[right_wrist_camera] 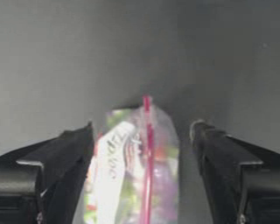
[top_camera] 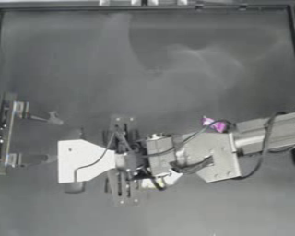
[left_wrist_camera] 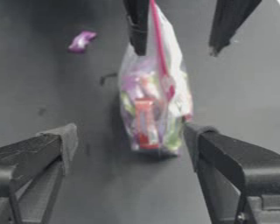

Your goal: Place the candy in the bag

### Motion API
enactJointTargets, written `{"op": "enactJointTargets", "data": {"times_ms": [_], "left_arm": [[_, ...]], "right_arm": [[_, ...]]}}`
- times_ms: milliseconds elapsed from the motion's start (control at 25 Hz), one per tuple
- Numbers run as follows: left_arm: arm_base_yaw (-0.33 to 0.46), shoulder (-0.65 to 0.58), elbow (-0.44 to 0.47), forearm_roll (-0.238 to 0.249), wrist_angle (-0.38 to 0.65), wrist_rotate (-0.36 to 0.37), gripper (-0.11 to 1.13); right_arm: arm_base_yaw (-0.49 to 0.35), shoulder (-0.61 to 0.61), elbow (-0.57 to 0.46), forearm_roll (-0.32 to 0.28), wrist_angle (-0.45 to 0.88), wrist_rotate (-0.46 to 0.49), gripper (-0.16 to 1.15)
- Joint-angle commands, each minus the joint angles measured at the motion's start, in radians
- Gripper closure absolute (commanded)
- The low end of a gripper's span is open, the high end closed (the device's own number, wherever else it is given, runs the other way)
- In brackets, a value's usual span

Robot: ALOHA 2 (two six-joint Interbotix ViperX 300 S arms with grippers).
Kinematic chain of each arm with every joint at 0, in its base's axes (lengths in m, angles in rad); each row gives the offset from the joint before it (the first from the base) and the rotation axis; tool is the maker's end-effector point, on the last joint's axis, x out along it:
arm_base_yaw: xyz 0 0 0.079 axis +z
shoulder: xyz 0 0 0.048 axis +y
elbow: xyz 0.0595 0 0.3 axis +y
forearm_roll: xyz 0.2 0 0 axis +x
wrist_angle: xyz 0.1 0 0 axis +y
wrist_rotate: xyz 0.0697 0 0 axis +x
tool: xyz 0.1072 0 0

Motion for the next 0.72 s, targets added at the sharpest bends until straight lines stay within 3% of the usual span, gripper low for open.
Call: {"op": "enactJointTargets", "data": {"times_ms": [40, 720], "left_arm": [[0.002, 0.008, -0.011, 0.0, -0.008, -0.002, 0.0], [0.002, 0.005, -0.009, -0.002, -0.02, -0.002, 0.0]], "right_arm": [[0.005, -0.006, -0.048, -0.015, 0.012, -0.002, 0.04], [0.009, 0.048, -0.084, -0.032, 0.046, -0.002, 0.04]]}}
